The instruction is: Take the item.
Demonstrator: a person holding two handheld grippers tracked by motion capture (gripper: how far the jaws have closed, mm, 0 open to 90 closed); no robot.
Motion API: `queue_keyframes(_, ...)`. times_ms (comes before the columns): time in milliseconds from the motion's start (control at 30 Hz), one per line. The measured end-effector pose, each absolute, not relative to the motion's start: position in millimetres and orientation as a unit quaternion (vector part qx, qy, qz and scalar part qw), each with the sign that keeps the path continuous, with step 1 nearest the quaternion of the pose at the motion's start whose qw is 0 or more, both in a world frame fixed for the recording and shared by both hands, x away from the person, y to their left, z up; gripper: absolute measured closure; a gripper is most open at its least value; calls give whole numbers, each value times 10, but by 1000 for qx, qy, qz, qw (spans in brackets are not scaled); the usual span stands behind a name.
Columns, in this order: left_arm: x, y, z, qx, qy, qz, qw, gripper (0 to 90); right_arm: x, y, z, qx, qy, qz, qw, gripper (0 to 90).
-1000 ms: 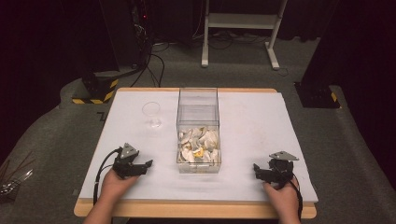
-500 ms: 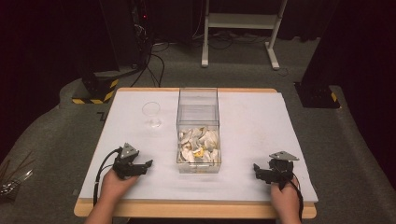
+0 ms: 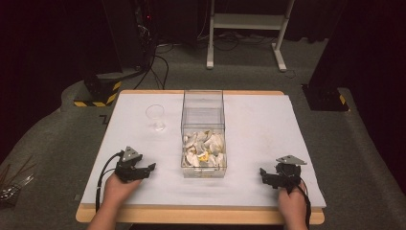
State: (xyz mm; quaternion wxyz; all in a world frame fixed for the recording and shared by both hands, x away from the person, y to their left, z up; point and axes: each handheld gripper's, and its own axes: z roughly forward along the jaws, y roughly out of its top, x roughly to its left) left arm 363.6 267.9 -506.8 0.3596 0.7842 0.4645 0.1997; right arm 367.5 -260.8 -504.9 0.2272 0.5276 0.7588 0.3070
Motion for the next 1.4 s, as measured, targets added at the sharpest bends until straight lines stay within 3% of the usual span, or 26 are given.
queue_keyframes(1400, 3479, 2534, -4827, 793, 404, 200, 411, 281, 3672, -2609, -5049, 527, 759, 307, 227, 87)
